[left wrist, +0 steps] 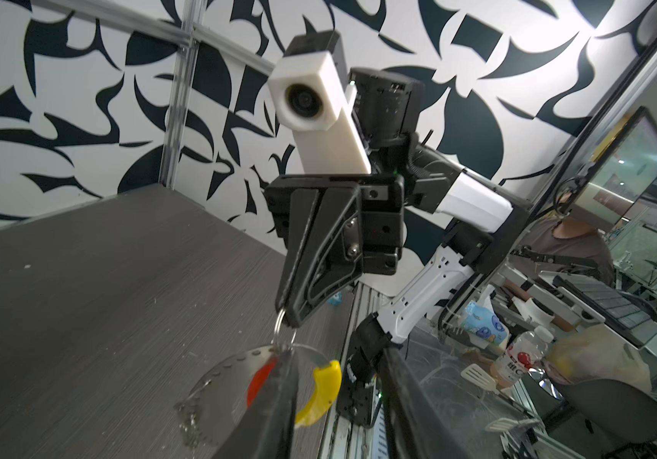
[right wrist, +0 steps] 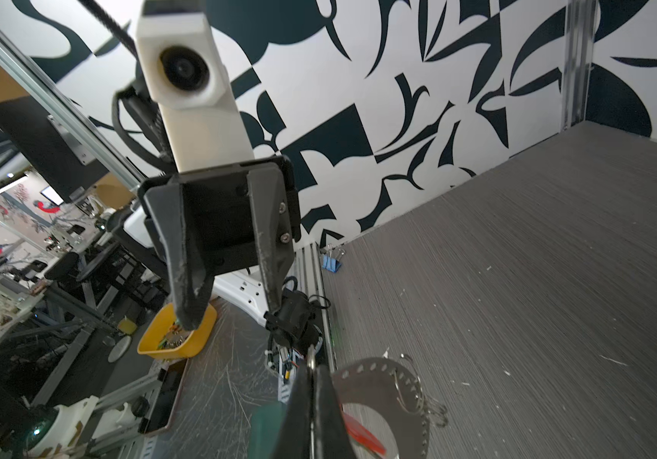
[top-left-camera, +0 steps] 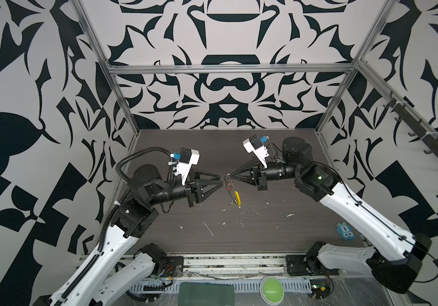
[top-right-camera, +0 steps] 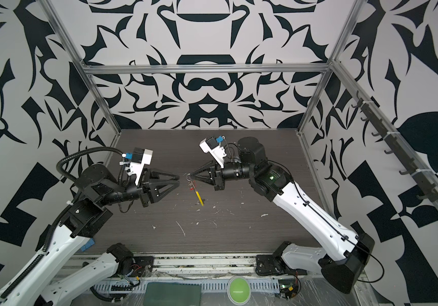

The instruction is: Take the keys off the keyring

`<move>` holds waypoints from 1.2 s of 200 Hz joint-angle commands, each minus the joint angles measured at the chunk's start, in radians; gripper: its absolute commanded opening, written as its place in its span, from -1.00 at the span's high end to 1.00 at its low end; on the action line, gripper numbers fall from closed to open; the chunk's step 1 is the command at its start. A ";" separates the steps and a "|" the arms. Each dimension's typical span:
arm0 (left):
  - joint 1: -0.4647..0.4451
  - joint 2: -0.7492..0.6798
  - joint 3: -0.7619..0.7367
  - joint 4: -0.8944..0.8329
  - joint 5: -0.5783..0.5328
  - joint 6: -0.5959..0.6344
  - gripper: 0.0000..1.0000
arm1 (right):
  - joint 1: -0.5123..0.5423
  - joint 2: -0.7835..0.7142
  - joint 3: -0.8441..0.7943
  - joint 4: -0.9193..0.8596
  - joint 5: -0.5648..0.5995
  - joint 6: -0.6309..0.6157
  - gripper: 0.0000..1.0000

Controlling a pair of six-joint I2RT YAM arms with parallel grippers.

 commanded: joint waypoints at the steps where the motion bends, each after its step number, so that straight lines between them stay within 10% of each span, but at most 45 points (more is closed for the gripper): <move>1: -0.002 0.053 0.056 -0.153 0.025 0.076 0.30 | -0.001 0.004 0.077 -0.122 0.006 -0.115 1.00; 186: -0.013 0.245 0.275 -0.517 0.107 0.278 0.73 | 0.040 0.085 0.223 -0.382 0.025 -0.293 1.00; 240: -0.013 0.249 0.285 -0.539 0.077 0.299 0.53 | 0.060 0.086 0.226 -0.382 0.025 -0.298 1.00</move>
